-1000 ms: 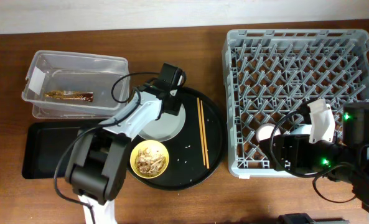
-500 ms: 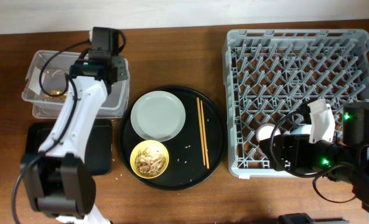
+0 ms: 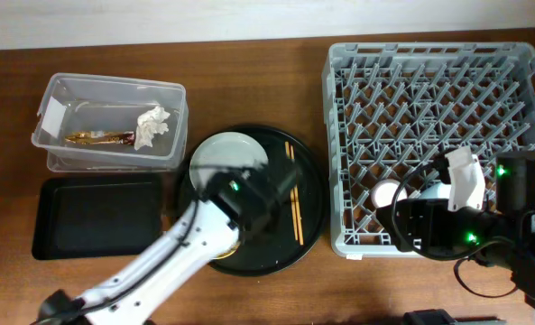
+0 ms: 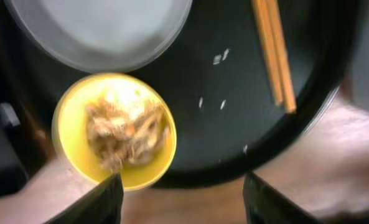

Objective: Sort waste into correct bins and load items into the dishwasher rack
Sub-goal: 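Pick the white tissue off the plate and drop it in the container, then tip the yellow bowl with the left gripper, dumping scraps onto black tray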

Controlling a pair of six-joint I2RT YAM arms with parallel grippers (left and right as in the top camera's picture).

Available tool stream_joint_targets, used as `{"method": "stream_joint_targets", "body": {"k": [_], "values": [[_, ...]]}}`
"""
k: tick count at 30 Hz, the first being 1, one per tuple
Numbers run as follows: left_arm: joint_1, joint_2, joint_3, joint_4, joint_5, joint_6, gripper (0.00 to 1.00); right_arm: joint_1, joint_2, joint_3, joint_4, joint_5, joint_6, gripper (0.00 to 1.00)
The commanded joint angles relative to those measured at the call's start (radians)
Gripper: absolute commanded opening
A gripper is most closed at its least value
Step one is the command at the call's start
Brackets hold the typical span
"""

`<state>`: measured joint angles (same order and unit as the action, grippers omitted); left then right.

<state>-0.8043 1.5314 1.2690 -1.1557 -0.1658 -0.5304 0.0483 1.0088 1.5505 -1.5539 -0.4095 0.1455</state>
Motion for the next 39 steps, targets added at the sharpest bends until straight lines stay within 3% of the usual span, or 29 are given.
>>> {"method": "stream_joint_targets", "body": {"k": [1, 4, 8, 9, 12, 15, 18, 20, 22, 24, 28, 30, 32, 35, 39], "values": [[-0.005, -0.002, -0.246, 0.188, 0.058, -0.064, 0.54, 0.007, -0.003, -0.003, -0.002, -0.002, -0.011, 0.89], [-0.005, -0.002, -0.399, 0.358, 0.079, -0.064, 0.41, 0.007, -0.003, -0.003, -0.002, -0.002, -0.010, 0.89], [-0.005, -0.002, -0.440, 0.420, 0.071, -0.040, 0.05, 0.007, -0.003, -0.003, -0.004, -0.002, -0.010, 0.89], [-0.005, -0.002, -0.440, 0.422, 0.051, -0.037, 0.00, 0.007, -0.003, -0.003, -0.006, -0.002, -0.010, 0.89], [-0.004, -0.009, -0.416, 0.394, 0.046, -0.004, 0.00, 0.007, -0.003, -0.003, -0.010, -0.002, -0.011, 0.89], [0.023, -0.100, -0.251, 0.227, 0.042, 0.072, 0.00, 0.007, -0.003, -0.003, -0.011, -0.002, -0.011, 0.89], [0.192, -0.191, -0.133, 0.124, 0.093, 0.201, 0.00, 0.007, -0.003, -0.003, -0.010, -0.002, -0.011, 0.89], [0.398, -0.218, -0.120, 0.122, 0.172, 0.334, 0.00, 0.007, -0.003, -0.003, -0.011, -0.002, -0.011, 0.89], [0.608, -0.218, -0.120, 0.131, 0.289, 0.434, 0.00, 0.007, -0.003, -0.003, -0.011, -0.002, -0.011, 0.89], [0.872, -0.210, -0.120, 0.177, 0.560, 0.557, 0.00, 0.007, -0.003, -0.003, -0.010, -0.002, -0.011, 0.89], [1.214, -0.098, -0.122, 0.196, 0.935, 0.671, 0.00, 0.007, -0.003, -0.003, -0.011, -0.002, -0.010, 0.89], [1.304, 0.000, -0.123, 0.174, 1.162, 0.747, 0.00, 0.007, -0.003, -0.003, -0.011, -0.002, -0.010, 0.89], [1.379, 0.097, -0.130, 0.089, 1.394, 0.928, 0.00, 0.007, -0.003, -0.003, -0.012, -0.002, -0.010, 0.89], [1.479, 0.159, -0.223, 0.063, 1.629, 1.083, 0.00, 0.007, -0.003, -0.003, -0.014, -0.002, -0.010, 0.89], [1.595, 0.172, -0.307, 0.070, 1.673, 1.131, 0.00, 0.007, -0.003, -0.003, -0.014, -0.002, -0.010, 0.89]]}}
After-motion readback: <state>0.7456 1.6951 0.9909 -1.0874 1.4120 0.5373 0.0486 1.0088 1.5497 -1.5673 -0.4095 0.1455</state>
